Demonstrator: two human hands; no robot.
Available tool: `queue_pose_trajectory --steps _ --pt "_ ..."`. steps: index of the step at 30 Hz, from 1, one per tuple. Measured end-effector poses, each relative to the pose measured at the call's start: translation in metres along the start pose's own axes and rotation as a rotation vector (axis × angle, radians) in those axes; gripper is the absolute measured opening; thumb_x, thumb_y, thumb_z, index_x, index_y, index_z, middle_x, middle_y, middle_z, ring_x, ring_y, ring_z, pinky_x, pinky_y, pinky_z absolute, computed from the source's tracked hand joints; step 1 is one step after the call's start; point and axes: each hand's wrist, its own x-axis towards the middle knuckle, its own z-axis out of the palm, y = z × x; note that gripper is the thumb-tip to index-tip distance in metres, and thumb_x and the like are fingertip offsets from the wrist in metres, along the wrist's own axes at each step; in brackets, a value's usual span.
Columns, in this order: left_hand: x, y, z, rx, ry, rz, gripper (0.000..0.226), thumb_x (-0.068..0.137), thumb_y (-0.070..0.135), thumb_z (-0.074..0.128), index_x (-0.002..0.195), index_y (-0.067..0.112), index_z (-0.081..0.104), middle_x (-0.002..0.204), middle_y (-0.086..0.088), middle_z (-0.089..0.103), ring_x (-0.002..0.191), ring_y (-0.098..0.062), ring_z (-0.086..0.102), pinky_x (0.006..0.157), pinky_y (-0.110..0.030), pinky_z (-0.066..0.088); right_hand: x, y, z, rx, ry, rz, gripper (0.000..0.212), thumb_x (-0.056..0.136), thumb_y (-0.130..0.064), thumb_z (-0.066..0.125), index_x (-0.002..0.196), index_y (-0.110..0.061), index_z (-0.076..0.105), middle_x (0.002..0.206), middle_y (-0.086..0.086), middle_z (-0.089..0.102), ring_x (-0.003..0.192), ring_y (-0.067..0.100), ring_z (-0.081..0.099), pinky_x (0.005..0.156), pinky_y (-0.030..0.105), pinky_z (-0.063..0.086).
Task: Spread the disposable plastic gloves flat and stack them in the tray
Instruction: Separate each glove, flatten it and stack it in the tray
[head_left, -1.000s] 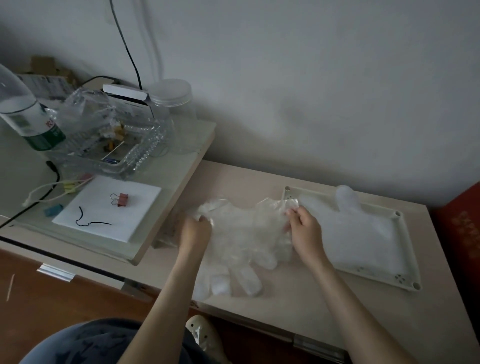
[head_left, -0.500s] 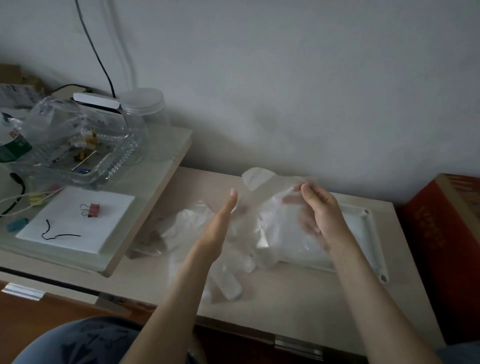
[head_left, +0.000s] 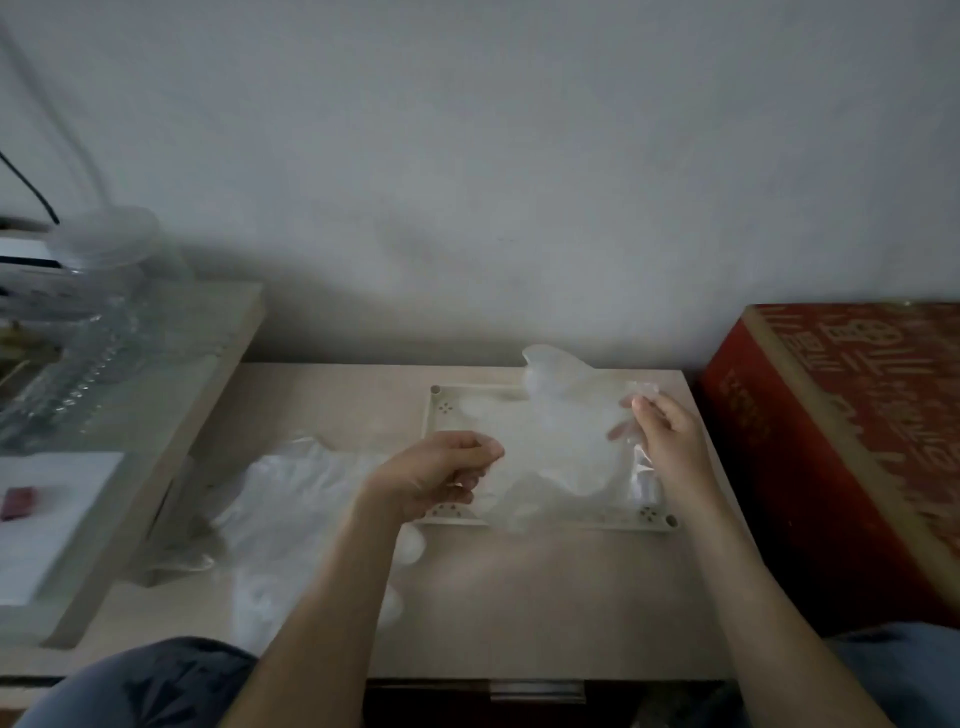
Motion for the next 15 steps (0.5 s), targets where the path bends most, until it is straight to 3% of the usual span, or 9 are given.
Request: queue_pose_trajectory --steps 5,10,15 --pt "0.030 0.000 0.005 -0.113 0.217 -0.024 0.015 0.091 0.019 0.062 0.078 0.012 0.057 0.066 0.001 0.049 0.052 -0.008 0.046 0.052 -0.020 0.046 0.011 0.032 -0.010 -0.153 0.119 0.007 0.019 0.097 -0.021 0.050 0.099 -0.013 0.067 0.084 0.000 0.067 0.075 0.011 0.059 0.061 0.022 0.044" --pt "0.054 -0.004 0.008 -0.216 0.340 -0.036 0.018 0.093 0.026 0.059 0.082 0.011 0.058 0.081 -0.005 0.065 0.071 -0.016 0.060 0.068 -0.026 0.048 0.023 0.047 0.002 -0.233 0.177 0.032 0.023 0.097 -0.016 0.047 0.082 -0.004 0.060 0.066 0.003 0.062 0.063 0.015 0.056 0.062 0.028 0.038" --pt "0.063 -0.012 0.012 -0.036 0.294 -0.125 0.048 0.088 0.055 0.053 0.094 0.008 0.059 0.100 -0.013 0.069 0.086 -0.024 0.059 0.082 -0.036 0.047 0.027 0.055 0.011 -0.290 0.179 0.041 0.023 0.098 -0.017 0.045 0.079 -0.011 0.055 0.062 0.001 0.059 0.060 0.011 0.055 0.058 0.026 0.033"
